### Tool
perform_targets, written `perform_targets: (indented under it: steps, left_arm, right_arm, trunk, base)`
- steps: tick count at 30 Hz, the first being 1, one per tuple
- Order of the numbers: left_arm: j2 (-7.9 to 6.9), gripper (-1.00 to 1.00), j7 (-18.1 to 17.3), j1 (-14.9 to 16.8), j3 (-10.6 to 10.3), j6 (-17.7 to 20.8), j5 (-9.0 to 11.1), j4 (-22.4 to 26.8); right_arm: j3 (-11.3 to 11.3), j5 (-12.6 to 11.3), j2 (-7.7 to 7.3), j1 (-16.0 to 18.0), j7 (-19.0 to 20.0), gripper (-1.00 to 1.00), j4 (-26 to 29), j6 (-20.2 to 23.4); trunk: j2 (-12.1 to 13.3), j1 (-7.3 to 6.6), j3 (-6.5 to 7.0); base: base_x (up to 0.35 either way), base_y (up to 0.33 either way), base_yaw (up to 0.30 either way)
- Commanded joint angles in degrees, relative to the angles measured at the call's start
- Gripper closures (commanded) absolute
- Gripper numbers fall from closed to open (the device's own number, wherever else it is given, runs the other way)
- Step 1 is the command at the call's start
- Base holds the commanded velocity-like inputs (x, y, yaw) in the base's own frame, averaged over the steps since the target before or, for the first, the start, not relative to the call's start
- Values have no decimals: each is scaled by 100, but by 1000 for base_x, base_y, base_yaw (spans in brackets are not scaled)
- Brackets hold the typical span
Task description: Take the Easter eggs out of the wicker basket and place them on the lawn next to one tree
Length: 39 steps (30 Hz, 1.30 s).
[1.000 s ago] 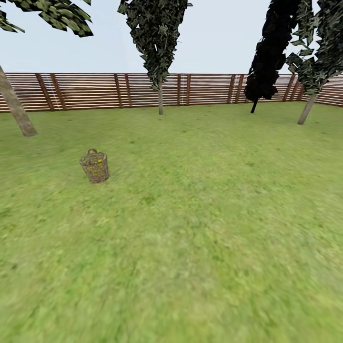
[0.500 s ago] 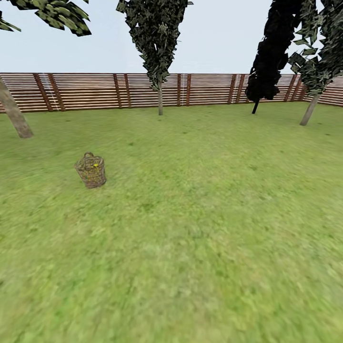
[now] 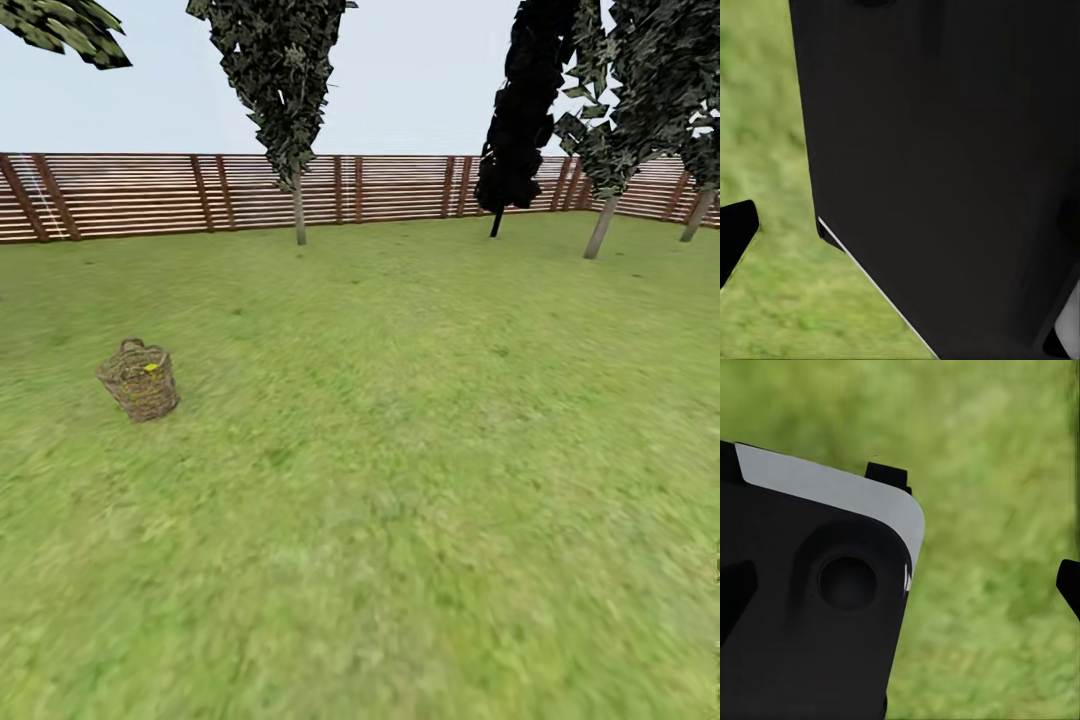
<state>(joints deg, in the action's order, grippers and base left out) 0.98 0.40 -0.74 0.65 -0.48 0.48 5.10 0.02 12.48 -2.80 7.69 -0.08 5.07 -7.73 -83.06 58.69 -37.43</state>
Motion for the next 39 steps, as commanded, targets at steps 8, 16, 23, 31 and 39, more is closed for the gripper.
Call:
perform_targets:
  steps: [8,16,23,31,39]
  left_arm:
    - [5,-100,4,-5,6,-5,5,9]
    - [6,-100,4,-5,6,-5,5,9]
    - [1,-100,4,-5,6,-5,7,9]
    - [-1,-100,4,-5,6,-5,6,10]
    - [-1,-100,4,-5,6,-5,7,10]
  right_arm:
    - [-3,35,-1,4,-1,-100,-6,-18]
    - [-4,23,11,4,-23,-100,-6,-2]
    - [18,61,-19,4,-52,-100,-15,-42]
    - [15,112,18,4,-54,-100,-6,-60]
    - [15,110,17,4,-53,-100,-1,-61]
  trunk:
    - [-1,3,18]
    - [-1,3,38]
    - [-1,3,39]
    - [-1,3,39]
    - [-1,3,39]
  base:
    - [333,0,-283]
    - [333,0,-220]
    - [333,0,-11]
    - [333,0,0]
    - [333,0,0]
